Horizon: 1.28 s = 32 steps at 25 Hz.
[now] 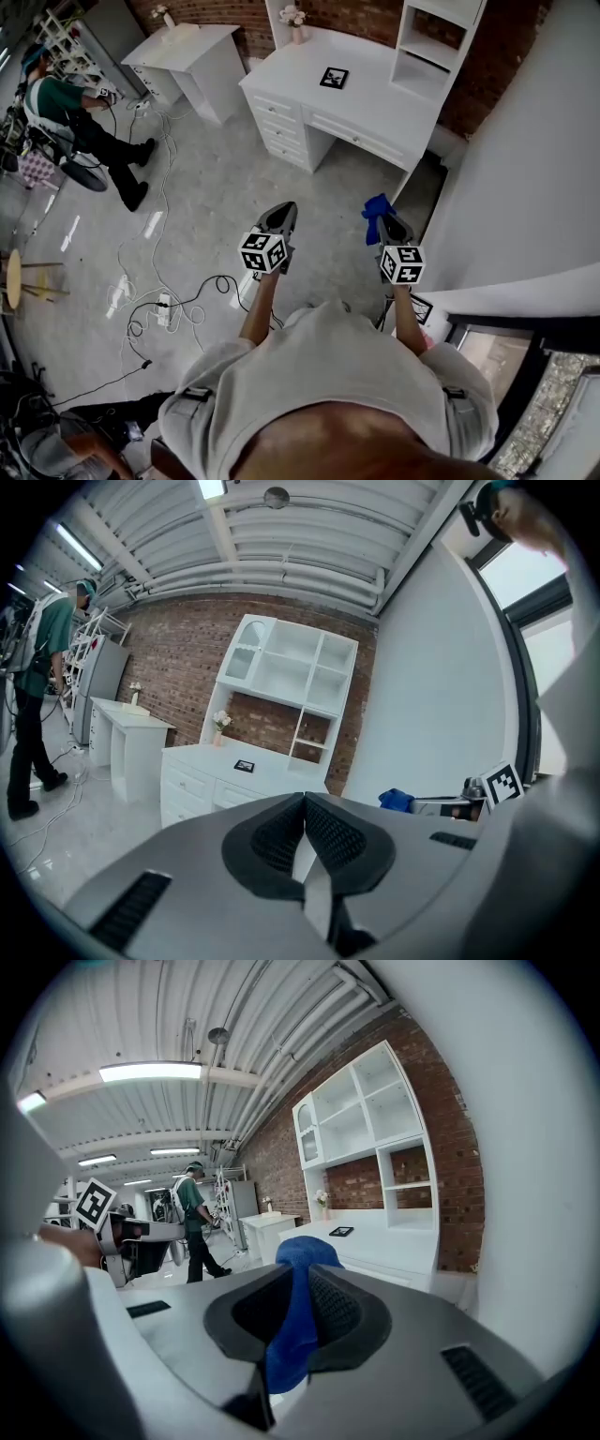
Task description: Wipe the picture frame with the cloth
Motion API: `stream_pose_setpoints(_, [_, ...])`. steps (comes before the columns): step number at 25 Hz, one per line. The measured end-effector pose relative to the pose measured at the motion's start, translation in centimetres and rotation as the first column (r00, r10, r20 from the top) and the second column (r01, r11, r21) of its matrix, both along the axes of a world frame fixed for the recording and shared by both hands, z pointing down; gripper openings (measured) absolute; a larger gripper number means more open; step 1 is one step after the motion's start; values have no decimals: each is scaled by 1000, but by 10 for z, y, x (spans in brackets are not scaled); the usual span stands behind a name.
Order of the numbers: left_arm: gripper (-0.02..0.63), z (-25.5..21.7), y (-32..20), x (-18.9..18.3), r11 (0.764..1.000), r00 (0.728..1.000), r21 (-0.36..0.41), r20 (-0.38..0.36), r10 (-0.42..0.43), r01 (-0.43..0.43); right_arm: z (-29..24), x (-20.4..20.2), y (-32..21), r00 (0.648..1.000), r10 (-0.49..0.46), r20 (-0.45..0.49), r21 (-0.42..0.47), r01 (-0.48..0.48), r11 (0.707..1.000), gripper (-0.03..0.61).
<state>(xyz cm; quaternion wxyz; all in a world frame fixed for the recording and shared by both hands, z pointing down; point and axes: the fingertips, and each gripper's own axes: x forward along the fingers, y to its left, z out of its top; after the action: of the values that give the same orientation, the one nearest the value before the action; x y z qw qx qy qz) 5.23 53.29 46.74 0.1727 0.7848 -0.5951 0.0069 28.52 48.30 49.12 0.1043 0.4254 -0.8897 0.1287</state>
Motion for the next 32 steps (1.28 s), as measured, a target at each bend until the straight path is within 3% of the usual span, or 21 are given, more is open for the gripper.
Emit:
stream_pose_setpoints(15, [17, 19, -26, 53, 998, 1000, -53, 11, 19, -19, 18, 34, -23, 1000, -19, 25, -41, 20, 999, 66])
stream_pose_setpoints(24, [17, 34, -57, 51, 997, 999, -69, -1, 44, -44, 33, 27, -48, 1000, -8, 25, -68, 9, 998, 66])
stream_pose_setpoints(32, [17, 42, -130, 40, 992, 993, -50, -41, 111, -113, 34, 8, -103, 1000, 30, -9, -57, -30, 998, 66])
